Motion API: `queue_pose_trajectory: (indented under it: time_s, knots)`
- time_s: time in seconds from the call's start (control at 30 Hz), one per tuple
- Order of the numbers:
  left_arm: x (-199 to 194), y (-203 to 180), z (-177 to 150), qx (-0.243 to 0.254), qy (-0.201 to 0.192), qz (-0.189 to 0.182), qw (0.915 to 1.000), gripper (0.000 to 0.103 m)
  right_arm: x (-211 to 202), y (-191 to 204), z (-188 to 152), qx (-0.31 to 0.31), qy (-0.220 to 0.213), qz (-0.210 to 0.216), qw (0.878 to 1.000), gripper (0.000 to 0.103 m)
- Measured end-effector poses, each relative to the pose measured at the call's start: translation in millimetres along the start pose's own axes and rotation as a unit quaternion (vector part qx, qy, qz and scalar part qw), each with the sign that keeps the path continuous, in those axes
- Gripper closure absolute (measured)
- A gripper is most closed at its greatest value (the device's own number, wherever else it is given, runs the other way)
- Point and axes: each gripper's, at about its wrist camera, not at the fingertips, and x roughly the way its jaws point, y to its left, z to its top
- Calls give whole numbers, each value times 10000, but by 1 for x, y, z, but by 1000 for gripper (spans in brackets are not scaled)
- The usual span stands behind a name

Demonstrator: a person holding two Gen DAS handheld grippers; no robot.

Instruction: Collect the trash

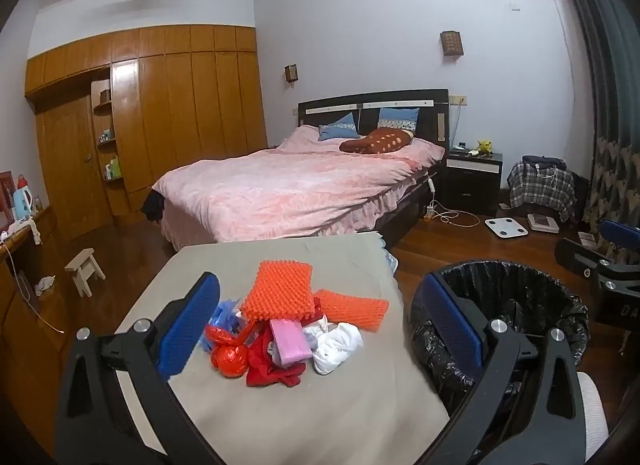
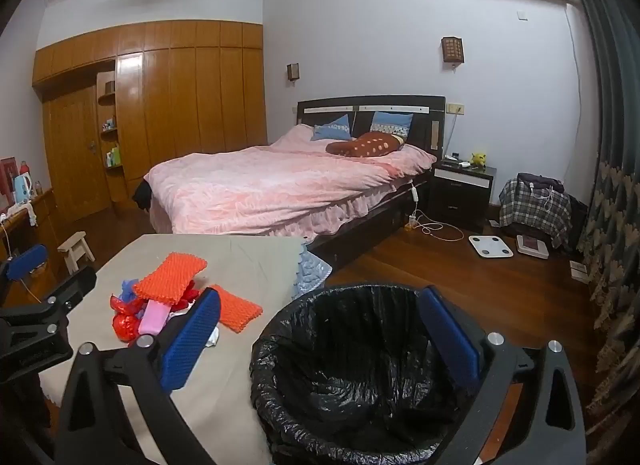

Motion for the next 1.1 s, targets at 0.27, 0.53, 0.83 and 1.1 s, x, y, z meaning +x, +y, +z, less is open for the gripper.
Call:
queue_pose_trajectory:
  time_s: [0.27,0.53,0.83,1.1]
  knots:
    - [0,0,0,18,6,23,10000,5,1,1,1,-9,51,10,10000,6]
    - [0,0,0,29,7,24,10000,5,2,3,1,-3,43,16,10000,6]
    - [0,0,0,27,-1,21,10000,5,1,4,1,-7,21,8,10000,6]
    - [0,-1,0,23,-2,26,10000,5,-1,7,0,-14,17,5,10000,6]
